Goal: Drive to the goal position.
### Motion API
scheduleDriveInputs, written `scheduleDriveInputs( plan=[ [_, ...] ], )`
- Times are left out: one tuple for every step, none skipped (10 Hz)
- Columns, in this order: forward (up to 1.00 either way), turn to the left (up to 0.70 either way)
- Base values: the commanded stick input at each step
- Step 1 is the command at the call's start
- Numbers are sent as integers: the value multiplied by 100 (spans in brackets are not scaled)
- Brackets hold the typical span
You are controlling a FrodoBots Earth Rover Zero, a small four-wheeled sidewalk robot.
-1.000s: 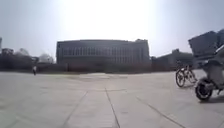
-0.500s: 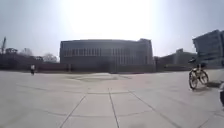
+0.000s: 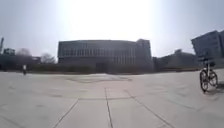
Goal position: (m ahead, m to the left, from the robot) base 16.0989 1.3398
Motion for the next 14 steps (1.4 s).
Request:
scheduleDriveInputs(
  plan=[
    [100,0],
    [100,0],
    [100,6],
    [100,13],
    [100,21],
    [100,32],
    [100,40],
    [100,40],
    [100,40],
    [100,40],
    [100,40],
    [100,40],
    [100,40],
    [100,37]
  ],
)
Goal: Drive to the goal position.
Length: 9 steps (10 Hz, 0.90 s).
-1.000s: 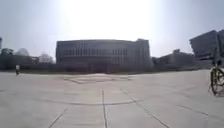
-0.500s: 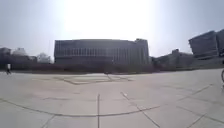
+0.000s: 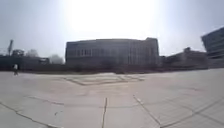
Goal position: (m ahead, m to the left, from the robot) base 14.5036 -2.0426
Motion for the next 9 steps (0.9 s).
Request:
scheduleDriveInputs(
  plan=[
    [100,14],
    [100,3],
    [100,1],
    [100,0],
    [100,0],
    [100,0],
    [100,0],
    [100,0],
    [100,0]
  ],
)
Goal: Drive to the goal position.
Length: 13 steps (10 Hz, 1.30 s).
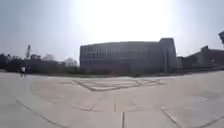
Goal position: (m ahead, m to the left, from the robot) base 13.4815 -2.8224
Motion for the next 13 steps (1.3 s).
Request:
scheduleDriveInputs(
  plan=[
    [100,0],
    [100,0],
    [100,0],
    [100,0],
    [100,0],
    [100,0],
    [100,0],
    [100,0],
    [100,0],
    [100,0],
    [100,0],
    [100,0],
    [100,0]
  ],
)
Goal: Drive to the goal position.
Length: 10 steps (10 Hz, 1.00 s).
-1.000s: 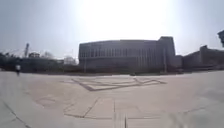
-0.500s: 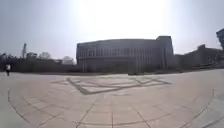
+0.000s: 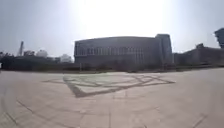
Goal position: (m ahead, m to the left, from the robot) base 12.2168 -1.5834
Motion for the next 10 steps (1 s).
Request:
scheduleDriveInputs(
  plan=[
    [100,0],
    [100,0],
    [100,0],
    [100,0],
    [100,0],
    [100,0],
    [100,0],
    [100,0],
    [100,0],
    [100,0]
  ],
)
